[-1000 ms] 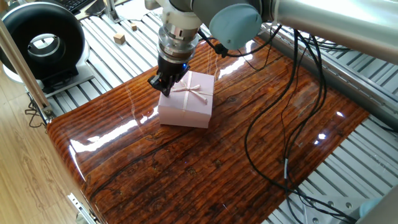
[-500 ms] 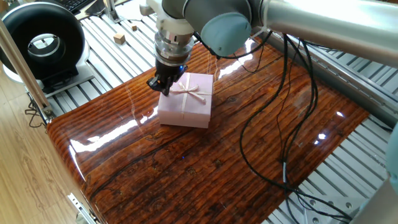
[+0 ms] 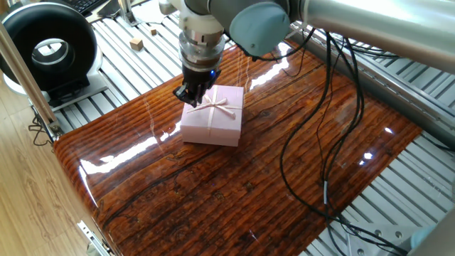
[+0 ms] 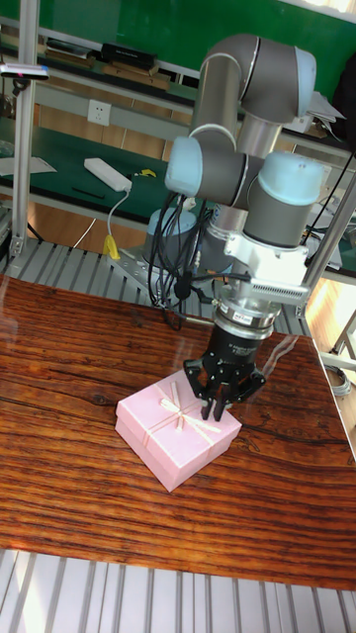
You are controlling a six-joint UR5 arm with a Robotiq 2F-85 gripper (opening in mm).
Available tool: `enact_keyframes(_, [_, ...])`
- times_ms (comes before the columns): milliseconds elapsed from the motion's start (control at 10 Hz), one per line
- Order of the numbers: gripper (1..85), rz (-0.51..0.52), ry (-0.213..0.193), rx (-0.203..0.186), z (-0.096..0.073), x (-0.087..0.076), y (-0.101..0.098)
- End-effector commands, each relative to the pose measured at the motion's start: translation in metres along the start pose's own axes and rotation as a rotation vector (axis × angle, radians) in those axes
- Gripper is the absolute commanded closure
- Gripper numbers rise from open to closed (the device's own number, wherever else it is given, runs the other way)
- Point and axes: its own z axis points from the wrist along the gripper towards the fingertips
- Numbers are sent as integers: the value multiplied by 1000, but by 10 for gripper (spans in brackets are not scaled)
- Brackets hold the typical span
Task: Cover the box
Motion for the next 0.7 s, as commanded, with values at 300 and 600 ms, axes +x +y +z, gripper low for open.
enact_keyframes(300, [847,-179,14,132,-16,5,-42])
enact_keyframes(600, [847,-163,5,103,-13,1,-31])
